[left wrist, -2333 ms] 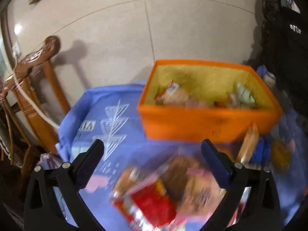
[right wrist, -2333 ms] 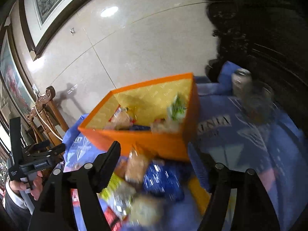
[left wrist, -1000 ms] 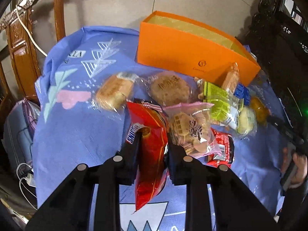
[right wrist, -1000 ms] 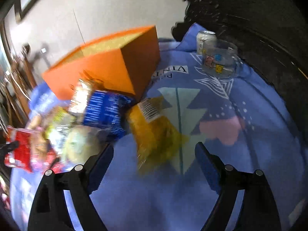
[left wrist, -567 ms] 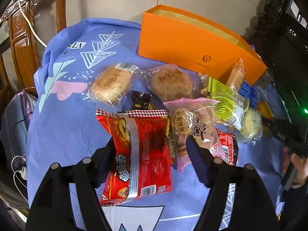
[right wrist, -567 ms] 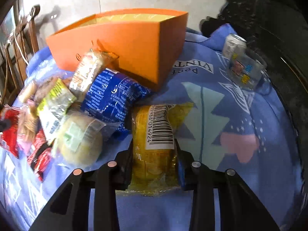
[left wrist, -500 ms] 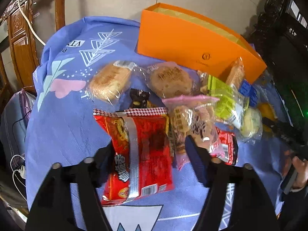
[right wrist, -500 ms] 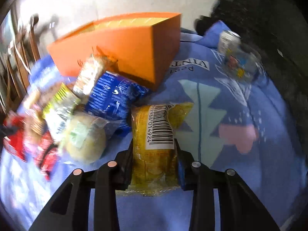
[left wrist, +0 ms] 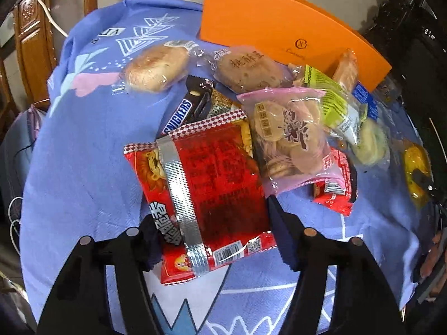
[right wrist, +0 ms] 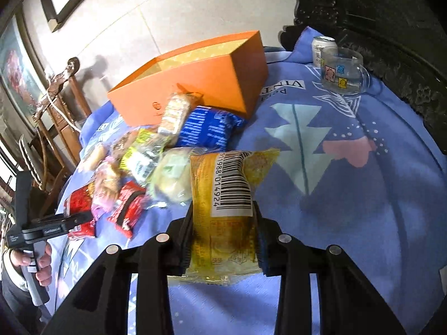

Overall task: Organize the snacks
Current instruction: 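Grasp the red-silver snack pack with the left gripper while the right grasps the yellow barcode bag, then carry the red-silver pack and yellow bag over the orange box and release both, then grasp the pink round-cookie bag with the left gripper while the right grasps the clear bun bag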

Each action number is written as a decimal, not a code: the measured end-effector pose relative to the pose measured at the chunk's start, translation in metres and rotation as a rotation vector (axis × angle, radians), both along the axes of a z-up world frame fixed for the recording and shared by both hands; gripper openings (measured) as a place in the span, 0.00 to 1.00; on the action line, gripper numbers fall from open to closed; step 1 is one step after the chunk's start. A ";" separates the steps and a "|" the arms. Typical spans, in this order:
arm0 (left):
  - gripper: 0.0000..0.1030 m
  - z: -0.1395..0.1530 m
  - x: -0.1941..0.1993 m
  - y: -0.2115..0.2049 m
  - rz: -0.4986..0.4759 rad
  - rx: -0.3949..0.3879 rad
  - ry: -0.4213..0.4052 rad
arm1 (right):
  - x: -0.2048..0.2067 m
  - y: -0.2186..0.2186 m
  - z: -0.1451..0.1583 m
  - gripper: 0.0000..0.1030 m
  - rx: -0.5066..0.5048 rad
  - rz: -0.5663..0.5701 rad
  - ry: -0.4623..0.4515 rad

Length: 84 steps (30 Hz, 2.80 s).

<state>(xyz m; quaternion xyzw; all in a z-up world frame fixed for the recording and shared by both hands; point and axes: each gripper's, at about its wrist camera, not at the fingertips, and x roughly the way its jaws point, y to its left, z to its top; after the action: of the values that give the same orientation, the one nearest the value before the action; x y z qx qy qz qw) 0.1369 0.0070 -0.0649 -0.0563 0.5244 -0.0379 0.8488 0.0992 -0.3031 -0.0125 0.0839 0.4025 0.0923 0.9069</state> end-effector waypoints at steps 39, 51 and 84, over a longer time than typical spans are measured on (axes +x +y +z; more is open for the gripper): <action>0.60 0.142 0.230 -0.083 -0.093 0.118 -0.232 | 0.204 0.012 0.089 0.36 0.149 -0.045 -0.135; 0.96 0.130 0.225 -0.059 0.000 0.076 -0.227 | 0.188 0.016 0.076 0.70 0.169 -0.094 -0.164; 0.96 0.045 0.021 0.040 0.033 0.045 -0.133 | 0.074 0.080 -0.039 0.57 -0.039 -0.017 0.042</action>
<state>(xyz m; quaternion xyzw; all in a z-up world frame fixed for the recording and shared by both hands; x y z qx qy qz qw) 0.1578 0.0473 -0.0196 -0.0430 0.4665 -0.0156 0.8833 0.1730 -0.2229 -0.0518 0.0715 0.4225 0.0751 0.9004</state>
